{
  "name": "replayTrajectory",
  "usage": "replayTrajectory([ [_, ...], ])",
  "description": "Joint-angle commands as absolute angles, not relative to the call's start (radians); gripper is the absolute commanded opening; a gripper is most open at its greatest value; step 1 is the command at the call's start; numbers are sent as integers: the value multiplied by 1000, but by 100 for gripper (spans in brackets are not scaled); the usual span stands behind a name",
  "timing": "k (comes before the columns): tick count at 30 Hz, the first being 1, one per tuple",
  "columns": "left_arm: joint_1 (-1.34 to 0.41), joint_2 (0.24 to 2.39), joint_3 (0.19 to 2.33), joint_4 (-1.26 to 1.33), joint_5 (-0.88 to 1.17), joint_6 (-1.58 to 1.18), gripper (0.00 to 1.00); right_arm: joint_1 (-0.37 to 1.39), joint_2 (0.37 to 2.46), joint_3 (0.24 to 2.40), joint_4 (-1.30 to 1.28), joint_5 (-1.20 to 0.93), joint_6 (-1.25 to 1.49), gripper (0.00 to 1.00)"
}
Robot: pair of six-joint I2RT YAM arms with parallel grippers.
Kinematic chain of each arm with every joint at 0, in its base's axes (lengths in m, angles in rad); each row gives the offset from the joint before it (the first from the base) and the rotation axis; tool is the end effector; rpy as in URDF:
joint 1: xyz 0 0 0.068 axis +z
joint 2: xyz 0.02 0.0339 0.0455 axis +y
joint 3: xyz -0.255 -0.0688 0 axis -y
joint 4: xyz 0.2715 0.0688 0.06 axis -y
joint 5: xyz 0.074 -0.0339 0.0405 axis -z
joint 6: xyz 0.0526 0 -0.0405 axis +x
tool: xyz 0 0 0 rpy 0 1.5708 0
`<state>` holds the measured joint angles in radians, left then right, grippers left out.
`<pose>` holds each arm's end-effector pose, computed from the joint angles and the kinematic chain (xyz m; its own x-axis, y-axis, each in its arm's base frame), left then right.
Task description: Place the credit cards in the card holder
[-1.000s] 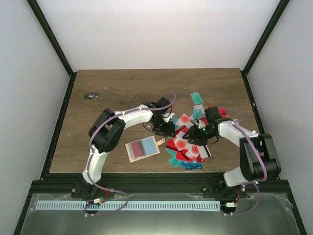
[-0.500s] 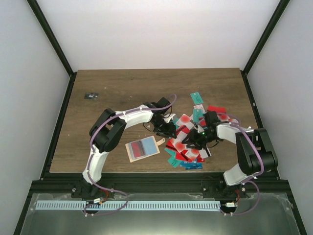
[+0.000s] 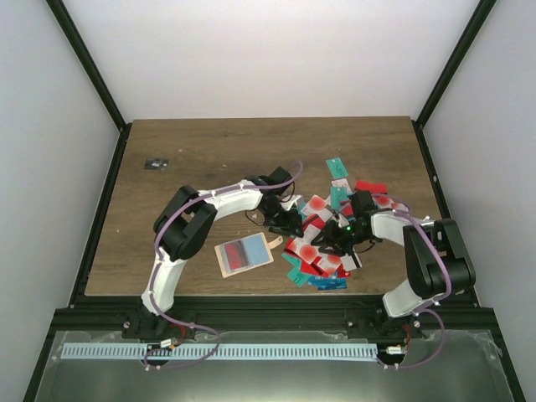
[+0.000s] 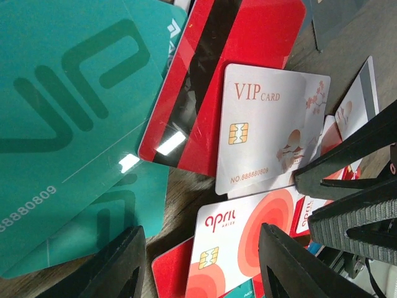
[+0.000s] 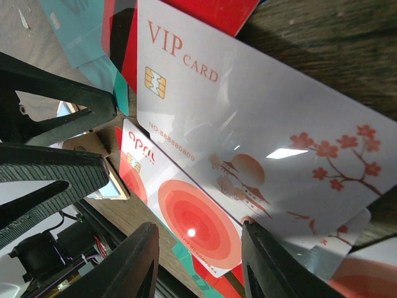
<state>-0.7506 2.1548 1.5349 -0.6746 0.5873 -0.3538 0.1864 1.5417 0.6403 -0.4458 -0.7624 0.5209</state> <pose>0.3082 -0.3273 0.1040 -0.8950 0.4404 -0.0712 0.3926 0.7017 -0.5946 0.2418 0.0826 0.0835 -0.9727 0.1828 0.1428 0.2301 0.6817 0.6945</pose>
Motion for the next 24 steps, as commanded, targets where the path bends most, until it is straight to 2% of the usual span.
replayTrajectory([
  [1, -751, 2149, 1496, -683, 590, -307, 52, 183, 1597, 587, -455, -622, 519, 40],
  [19, -751, 2214, 1489, -679, 772, -207, 48, 184, 1606, 573, -445, -619, 518, 39],
  [24, -751, 2218, 1486, -647, 782, -235, 42, 184, 1608, 572, -445, -619, 514, 39],
])
